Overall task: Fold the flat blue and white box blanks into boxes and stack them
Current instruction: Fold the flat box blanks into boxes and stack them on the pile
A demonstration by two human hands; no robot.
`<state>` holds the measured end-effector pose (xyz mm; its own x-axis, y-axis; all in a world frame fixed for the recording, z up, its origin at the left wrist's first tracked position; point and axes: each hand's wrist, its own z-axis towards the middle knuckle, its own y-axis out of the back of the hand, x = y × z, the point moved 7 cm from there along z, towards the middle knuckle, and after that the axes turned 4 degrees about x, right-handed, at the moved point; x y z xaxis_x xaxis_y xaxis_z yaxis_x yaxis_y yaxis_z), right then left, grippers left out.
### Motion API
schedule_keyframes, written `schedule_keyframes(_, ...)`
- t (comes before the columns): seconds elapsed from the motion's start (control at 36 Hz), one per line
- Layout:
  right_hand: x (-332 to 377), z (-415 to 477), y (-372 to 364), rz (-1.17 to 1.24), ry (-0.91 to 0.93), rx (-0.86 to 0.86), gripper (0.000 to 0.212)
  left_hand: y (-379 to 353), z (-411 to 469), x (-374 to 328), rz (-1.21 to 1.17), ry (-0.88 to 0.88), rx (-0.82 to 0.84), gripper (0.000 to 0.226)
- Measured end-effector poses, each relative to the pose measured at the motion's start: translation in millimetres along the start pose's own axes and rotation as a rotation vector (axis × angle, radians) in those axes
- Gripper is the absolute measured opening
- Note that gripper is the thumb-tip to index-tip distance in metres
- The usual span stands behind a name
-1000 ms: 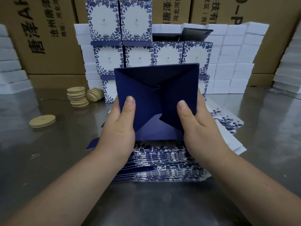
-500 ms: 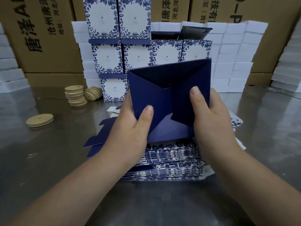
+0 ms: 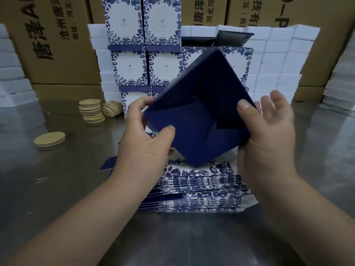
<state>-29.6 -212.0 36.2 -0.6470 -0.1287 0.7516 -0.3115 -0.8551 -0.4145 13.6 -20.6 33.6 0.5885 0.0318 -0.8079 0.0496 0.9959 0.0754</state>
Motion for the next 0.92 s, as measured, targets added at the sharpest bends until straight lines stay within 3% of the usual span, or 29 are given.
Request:
schedule_keyframes(0.06, -2.3, 2.1, 1.7, -0.007, -0.003, -0.014, 0.075, 3.7, 1.9, 3.6, -0.027, 0.033, -0.051, 0.021)
schedule_keyframes(0.17, -5.8, -1.9, -7.1, -0.169, 0.006, 0.092, 0.083, 9.7, 1.9, 13.2, 0.07, 0.117, -0.121, 0.033)
schedule_keyframes(0.33, -9.0, -8.0, -17.2, -0.412, 0.039, 0.229, 0.078, 6.8, -0.1, 3.4, 0.397, 0.005, -0.059, 0.046)
schedule_keyframes(0.42, -10.4, -8.3, -18.5, -0.458, 0.049, 0.266, 0.062, 8.3, 0.7, 5.0, 0.282, 0.036, -0.077, 0.039)
schedule_keyframes(0.5, -10.9, -11.7, -22.3, -0.519, 0.057, 0.314, 0.056, 6.4, 2.3, 9.9, 0.23, 0.075, -0.046, 0.015)
schedule_keyframes(0.64, -11.0, -13.4, -24.3, -0.563, 0.075, 0.326, 0.055, -3.6, 3.7, 11.0, 0.265, 0.047, 0.053, 0.028)
schedule_keyframes(0.92, -17.3, -10.9, -19.7, -0.664, 0.082, 0.301, 0.057, -7.0, 3.5, 21.4, 0.184, 0.013, 0.079, 0.042)
